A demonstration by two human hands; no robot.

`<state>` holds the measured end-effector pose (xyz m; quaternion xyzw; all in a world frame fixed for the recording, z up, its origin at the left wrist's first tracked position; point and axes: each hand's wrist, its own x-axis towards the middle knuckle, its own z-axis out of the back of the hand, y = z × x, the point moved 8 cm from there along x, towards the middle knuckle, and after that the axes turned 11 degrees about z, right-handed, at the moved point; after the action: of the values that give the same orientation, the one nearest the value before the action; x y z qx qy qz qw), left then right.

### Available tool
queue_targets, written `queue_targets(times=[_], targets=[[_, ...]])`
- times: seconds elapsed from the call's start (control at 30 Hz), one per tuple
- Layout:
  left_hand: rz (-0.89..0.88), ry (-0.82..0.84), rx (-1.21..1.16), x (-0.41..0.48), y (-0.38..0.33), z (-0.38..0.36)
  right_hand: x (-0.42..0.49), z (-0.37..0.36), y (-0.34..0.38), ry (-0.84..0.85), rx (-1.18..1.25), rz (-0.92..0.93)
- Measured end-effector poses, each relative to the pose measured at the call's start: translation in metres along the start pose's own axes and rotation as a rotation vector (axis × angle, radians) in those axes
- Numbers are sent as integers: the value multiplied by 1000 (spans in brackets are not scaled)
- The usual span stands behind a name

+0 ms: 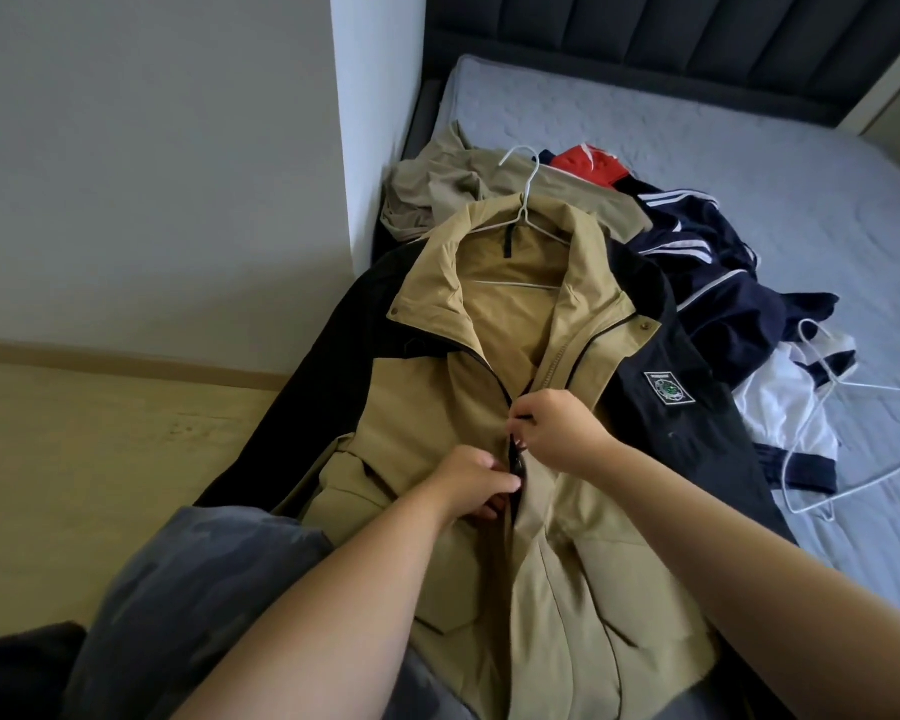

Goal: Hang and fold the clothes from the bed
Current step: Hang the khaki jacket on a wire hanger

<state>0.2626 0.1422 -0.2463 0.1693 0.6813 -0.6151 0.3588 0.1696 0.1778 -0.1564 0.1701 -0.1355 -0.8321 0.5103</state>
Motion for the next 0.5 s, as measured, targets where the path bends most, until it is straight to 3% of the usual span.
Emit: queue_targets(times=[0.1,0.23,0.37,0.5], targets=[[7,-8,67,-3,-3,2,5,4,4,75,-311,81],[-2,3,208,-6,-14,8,17,16,4,-13,-500,100],[20,18,366,-9,-6,14,29,24,10,-97,-459,55],[13,-23,256,-7,-2,17,41,20,19,-12,-187,39]])
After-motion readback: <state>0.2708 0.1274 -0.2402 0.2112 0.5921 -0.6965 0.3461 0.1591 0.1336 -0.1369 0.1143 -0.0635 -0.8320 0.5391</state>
